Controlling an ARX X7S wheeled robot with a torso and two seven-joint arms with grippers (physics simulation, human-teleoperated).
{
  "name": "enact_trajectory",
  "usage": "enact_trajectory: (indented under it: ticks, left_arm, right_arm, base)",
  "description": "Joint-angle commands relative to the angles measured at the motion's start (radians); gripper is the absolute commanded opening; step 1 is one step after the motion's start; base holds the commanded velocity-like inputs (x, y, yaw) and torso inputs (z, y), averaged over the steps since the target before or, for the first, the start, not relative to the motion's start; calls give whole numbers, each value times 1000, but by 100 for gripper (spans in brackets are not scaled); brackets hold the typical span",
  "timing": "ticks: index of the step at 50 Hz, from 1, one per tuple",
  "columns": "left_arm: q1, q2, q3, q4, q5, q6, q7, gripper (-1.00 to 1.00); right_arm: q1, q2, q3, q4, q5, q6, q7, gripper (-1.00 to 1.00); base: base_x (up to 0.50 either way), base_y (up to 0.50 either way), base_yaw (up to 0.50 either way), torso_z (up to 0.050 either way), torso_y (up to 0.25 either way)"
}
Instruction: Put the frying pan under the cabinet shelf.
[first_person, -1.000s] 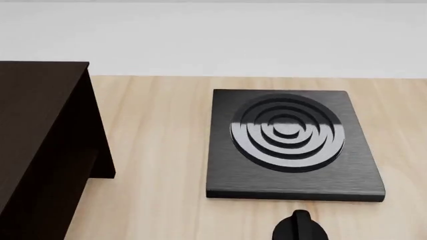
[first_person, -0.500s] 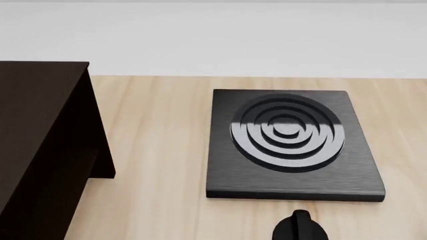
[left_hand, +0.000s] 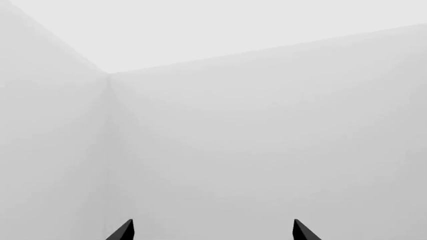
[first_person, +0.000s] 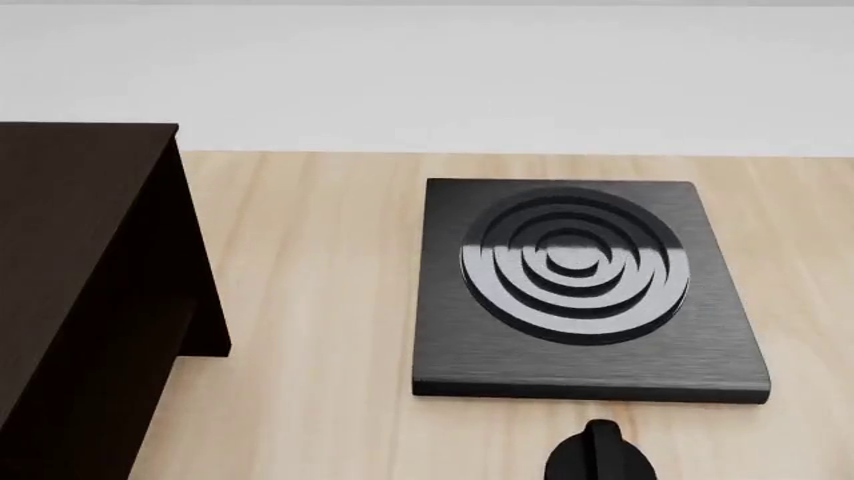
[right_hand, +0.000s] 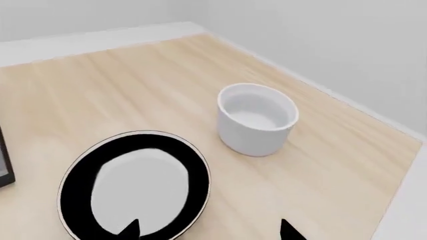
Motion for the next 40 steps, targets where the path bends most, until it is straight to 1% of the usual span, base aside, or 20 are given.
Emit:
enact_trajectory:
  ticks: [1,6,10,26,40]
  left_arm:
    - [7,0,5,-11,6,15,1,100]
    - [9,0,7,-12,7,17,1,100]
    - [22,1,13,-19,19,34,2,100]
    - [9,5,32,-21,19,21,-9,100]
    - [-4,6,49,-30,24,20,-13,100]
  right_arm:
    - [-21,3,-15,27,-7,0,-7,100]
    - [-15,14,-27,34,26,12,4,100]
    - [-20,35,-70,29,31,21,-12,100]
    - [-43,54,-143,49,-37,-16,-68,100]
    - [-9,56,-261,98,-109,-75,-104,100]
  base:
    - [0,0,0,0,0]
    - [0,0,0,0,0]
    - [0,0,0,0,0]
    - [0,0,0,0,0]
    - [0,0,0,0,0]
